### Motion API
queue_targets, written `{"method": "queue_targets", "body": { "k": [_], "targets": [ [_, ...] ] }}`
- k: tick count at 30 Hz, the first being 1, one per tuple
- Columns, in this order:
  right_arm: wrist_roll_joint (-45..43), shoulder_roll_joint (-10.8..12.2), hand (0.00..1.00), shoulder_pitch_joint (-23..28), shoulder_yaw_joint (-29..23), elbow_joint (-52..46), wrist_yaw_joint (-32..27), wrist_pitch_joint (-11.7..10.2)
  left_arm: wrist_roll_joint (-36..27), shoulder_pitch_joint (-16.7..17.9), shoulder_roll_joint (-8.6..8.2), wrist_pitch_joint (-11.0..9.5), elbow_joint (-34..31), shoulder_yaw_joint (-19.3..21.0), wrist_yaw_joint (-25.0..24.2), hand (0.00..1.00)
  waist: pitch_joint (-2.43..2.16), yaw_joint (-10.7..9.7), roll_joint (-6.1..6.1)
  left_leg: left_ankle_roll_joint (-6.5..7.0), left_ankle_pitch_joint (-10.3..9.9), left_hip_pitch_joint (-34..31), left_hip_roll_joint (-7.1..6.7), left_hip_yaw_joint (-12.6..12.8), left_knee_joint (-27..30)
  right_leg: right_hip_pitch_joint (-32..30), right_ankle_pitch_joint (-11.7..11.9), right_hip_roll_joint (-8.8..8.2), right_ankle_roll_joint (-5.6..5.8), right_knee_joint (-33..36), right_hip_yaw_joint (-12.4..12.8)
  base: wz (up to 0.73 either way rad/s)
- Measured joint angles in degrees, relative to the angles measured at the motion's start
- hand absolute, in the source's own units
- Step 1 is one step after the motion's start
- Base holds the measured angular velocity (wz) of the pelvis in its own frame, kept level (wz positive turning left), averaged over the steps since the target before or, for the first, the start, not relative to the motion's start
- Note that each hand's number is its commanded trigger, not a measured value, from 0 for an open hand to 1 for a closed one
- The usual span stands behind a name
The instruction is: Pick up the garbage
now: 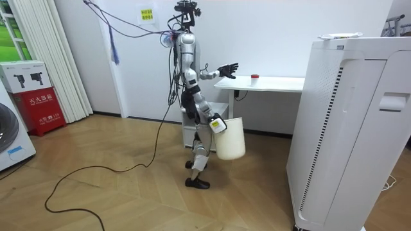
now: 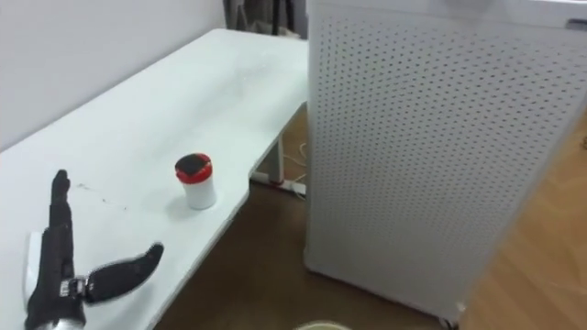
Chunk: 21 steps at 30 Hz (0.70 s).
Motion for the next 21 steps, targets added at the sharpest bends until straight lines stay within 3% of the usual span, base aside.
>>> {"method": "queue_targets", "body": {
  "k": [8, 20, 21],
  "targets": [
    [-2.3, -0.4, 1.0, -1.0, 0.7, 0.1, 2.4, 0.0, 0.0, 0.4, 1.03, 0.0, -0.2, -0.6, -0.3, 0.0, -0.44, 0.3, -1.67, -1.0, 0.6, 2.6, 1.4, -1.4, -4.3, 4.0, 0.6, 1.87, -0.73, -5.6, -2.1, 0.07],
    [-3.8, -0.3, 1.0, -1.1, 1.2, 0.1, 2.7, 0.0, -0.2, 0.7, 1.09, 0.0, -0.6, -1.3, -0.3, 0.0, -0.3, 0.6, -1.77, -0.79, 0.9, 3.7, 1.47, -1.4, -6.9, 5.3, 1.7, 2.63, -0.11, -8.9, -2.0, 0.0],
    [-3.8, -0.2, 1.0, -1.1, 1.5, 0.1, 2.8, 0.0, -0.3, 0.9, 1.1, 0.0, -0.6, -1.8, -0.3, 0.0, -0.14, 0.6, -2.03, -0.71, 1.1, 4.2, 1.44, -1.3, -7.6, 5.6, 1.8, 2.58, -0.05, -9.2, -2.0, 0.0]
  ]
}}
